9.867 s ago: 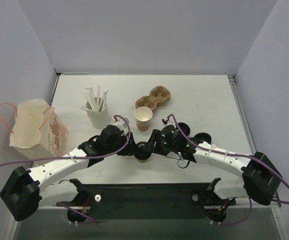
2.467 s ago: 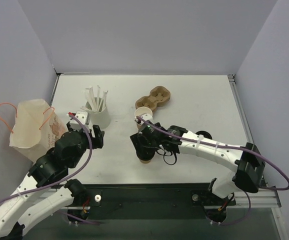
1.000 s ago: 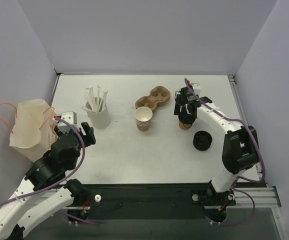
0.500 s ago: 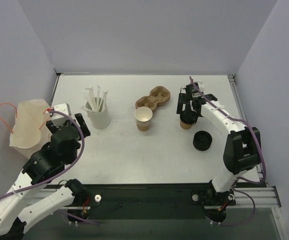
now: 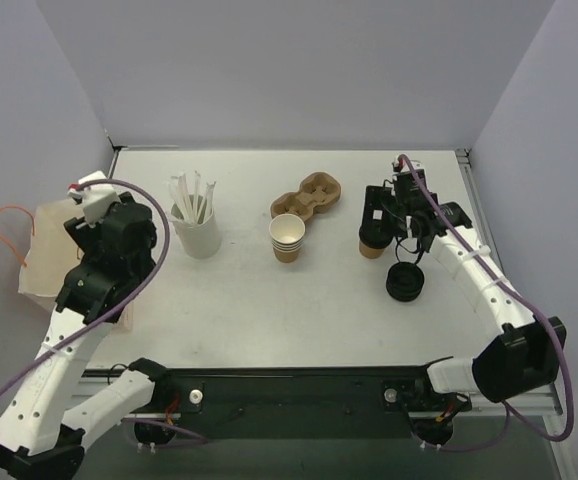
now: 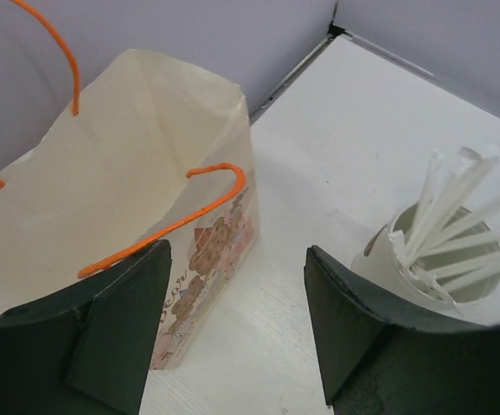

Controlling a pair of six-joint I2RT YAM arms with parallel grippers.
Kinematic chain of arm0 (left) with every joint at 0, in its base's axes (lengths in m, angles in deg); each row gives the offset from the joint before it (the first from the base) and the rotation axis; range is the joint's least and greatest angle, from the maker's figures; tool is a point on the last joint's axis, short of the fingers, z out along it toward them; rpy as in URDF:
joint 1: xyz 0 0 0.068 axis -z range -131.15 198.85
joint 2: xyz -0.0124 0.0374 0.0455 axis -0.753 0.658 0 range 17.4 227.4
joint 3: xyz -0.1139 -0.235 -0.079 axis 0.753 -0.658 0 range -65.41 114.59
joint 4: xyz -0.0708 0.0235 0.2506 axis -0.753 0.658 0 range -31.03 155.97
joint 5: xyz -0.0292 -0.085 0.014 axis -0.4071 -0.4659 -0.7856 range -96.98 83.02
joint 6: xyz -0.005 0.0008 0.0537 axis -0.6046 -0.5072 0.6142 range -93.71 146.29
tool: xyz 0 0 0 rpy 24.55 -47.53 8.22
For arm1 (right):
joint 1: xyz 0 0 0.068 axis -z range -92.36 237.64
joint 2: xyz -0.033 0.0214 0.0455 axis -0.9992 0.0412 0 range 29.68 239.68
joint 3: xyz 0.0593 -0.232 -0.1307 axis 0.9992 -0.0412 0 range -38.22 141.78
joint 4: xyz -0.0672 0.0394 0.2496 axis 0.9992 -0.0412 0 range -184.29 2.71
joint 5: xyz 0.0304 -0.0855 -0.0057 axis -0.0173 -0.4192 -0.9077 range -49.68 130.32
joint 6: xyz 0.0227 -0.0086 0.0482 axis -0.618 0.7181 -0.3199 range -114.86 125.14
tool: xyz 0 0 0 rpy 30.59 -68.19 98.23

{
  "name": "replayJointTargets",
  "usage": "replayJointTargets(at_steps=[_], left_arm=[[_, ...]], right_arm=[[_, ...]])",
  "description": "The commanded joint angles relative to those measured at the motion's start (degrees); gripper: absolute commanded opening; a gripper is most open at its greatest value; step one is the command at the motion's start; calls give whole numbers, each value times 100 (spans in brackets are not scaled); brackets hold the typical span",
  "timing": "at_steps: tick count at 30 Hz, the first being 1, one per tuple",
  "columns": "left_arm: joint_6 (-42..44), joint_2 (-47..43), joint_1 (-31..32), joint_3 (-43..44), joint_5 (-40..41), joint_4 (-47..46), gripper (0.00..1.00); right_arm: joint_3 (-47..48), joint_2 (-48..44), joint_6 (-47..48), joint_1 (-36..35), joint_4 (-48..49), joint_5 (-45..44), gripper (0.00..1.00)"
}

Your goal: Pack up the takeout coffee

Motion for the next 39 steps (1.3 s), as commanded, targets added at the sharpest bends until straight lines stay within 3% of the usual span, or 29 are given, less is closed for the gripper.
replayJointTargets(at_steps=[1,4,11,25,28,33,39], left_arm=[[59,319,-1578,594,-1316,123,72],[-73,705,-2066,901,-1722,194,71],[14,891,-2076,1420,-2241,36,71],[718,1233,-2076,2730,-1714,17,71],[691,1523,-2094,2871,-1268,140,71],[270,2103,-2594,3012,-1493,527,71],[-249,2516,-3456,2696,-2373,396,71]], right_arm=[[-576,-868,32,-192,-331,511,97],[-876,-1299,67,-350,-322,687,97],[-1166,-1783,102,-597,-384,758,97],[-1351,-1836,111,-799,-314,792,97],[-1342,-1792,120,-852,-305,872,97],[-1386,-1766,155,-913,-314,960,97],[-1412,-1748,190,-966,-314,1056,97]])
